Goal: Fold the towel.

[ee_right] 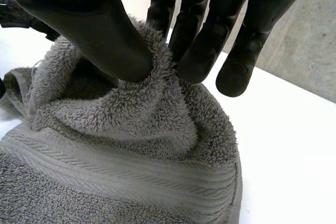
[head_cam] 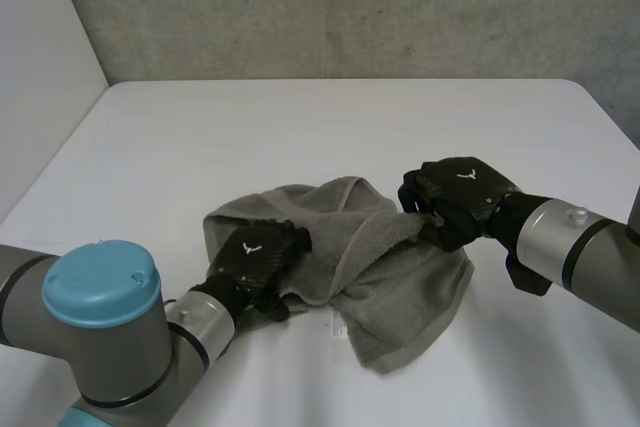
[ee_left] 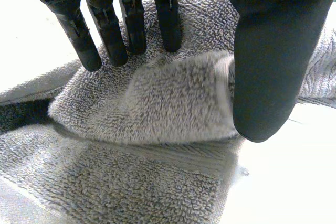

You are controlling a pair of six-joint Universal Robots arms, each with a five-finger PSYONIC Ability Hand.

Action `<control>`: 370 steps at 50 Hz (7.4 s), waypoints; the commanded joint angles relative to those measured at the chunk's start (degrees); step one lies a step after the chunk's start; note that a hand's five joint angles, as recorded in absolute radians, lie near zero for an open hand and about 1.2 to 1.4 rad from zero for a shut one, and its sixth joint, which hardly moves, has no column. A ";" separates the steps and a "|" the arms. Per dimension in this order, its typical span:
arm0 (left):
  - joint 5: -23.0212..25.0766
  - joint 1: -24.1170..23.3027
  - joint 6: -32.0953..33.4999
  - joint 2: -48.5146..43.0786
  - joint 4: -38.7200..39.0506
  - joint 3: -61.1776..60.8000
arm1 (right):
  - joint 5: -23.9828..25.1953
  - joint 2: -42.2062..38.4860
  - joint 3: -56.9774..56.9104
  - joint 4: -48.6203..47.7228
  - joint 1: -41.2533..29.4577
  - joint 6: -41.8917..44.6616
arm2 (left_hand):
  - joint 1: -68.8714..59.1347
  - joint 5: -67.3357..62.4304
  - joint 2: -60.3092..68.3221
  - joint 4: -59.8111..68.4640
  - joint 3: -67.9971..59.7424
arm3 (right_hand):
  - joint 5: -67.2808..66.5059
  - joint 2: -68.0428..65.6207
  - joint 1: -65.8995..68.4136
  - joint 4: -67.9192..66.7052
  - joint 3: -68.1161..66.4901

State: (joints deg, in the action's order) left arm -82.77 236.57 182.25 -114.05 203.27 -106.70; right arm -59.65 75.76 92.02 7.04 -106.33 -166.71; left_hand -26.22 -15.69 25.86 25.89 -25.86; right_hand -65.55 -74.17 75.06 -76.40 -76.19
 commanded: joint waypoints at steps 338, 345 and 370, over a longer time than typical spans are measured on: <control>0.33 25.34 18.75 -8.03 14.88 10.37 | -15.41 -24.16 -13.18 -7.30 7.36 12.55 | -53.78 -54.31 54.14 54.11 -54.14 | 27.45 26.07 -26.96 28.30 28.09; 0.33 25.34 18.84 -8.03 14.79 10.46 | -15.76 -25.48 -14.50 -7.22 7.36 12.81 | -53.78 -54.31 54.14 54.11 -54.14 | -4.31 -5.69 4.80 -3.46 -3.67; 1.03 27.54 25.78 29.49 -10.79 -6.32 | -2.84 7.13 -9.93 30.22 20.02 38.92 | -53.78 -54.31 54.14 54.11 -54.14 | -4.45 -5.83 4.94 -3.60 -3.81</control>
State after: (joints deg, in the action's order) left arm -81.92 262.99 204.17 -95.92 202.39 -109.15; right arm -65.26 78.40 82.05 23.98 -89.41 -138.22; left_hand -69.22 -59.18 69.76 69.78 -69.69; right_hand -66.64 -76.44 75.87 -76.67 -76.44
